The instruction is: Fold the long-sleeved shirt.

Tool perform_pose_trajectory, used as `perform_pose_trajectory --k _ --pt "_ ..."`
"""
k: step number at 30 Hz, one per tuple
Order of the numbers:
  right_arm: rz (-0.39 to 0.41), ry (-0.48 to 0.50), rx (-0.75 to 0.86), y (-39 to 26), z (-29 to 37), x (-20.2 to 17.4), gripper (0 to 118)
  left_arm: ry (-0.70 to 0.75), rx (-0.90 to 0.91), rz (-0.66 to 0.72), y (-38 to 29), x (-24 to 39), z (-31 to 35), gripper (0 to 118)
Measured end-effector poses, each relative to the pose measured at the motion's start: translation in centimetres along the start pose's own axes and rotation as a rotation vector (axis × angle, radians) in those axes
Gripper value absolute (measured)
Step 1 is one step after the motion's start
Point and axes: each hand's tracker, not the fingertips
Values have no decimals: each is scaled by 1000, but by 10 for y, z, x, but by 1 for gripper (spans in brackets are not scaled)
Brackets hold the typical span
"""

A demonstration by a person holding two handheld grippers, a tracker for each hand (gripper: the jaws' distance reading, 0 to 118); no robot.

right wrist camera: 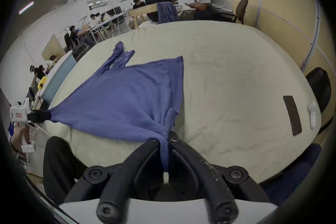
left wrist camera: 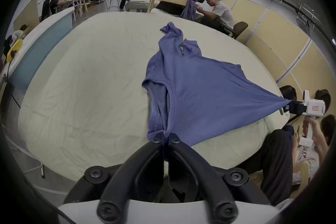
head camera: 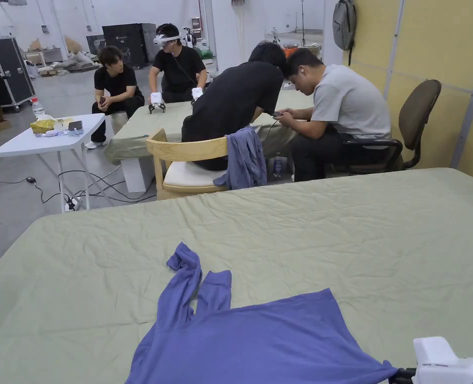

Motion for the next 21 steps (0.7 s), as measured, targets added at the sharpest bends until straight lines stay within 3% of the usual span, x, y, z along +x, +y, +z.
perform_pose_trajectory --k 6,8,9,10,11,16,21 --pt "-6 5 -116 -7 -23 5 5 23 -55 10 -7 1 -21 6" --pt "-15 5 -117 -10 -26 8 8 36 -96 -11 -7 4 -25 21" --pt "-29 -1 -146 -11 -28 10 15 44 -111 -8 -8 4 -26 33" --pt "-44 -8 -174 -13 -31 12 31 49 -126 -9 -12 7 -26 43" --pt "-53 -20 -205 -15 -32 14 39 54 -135 -13 -14 7 -25 42" --pt "23 -39 -219 -25 -8 9 46 85 -103 -40 -23 10 -3 45" --pt "34 -31 -49 -8 41 -12 46 95 37 -43 -6 27 37 45"
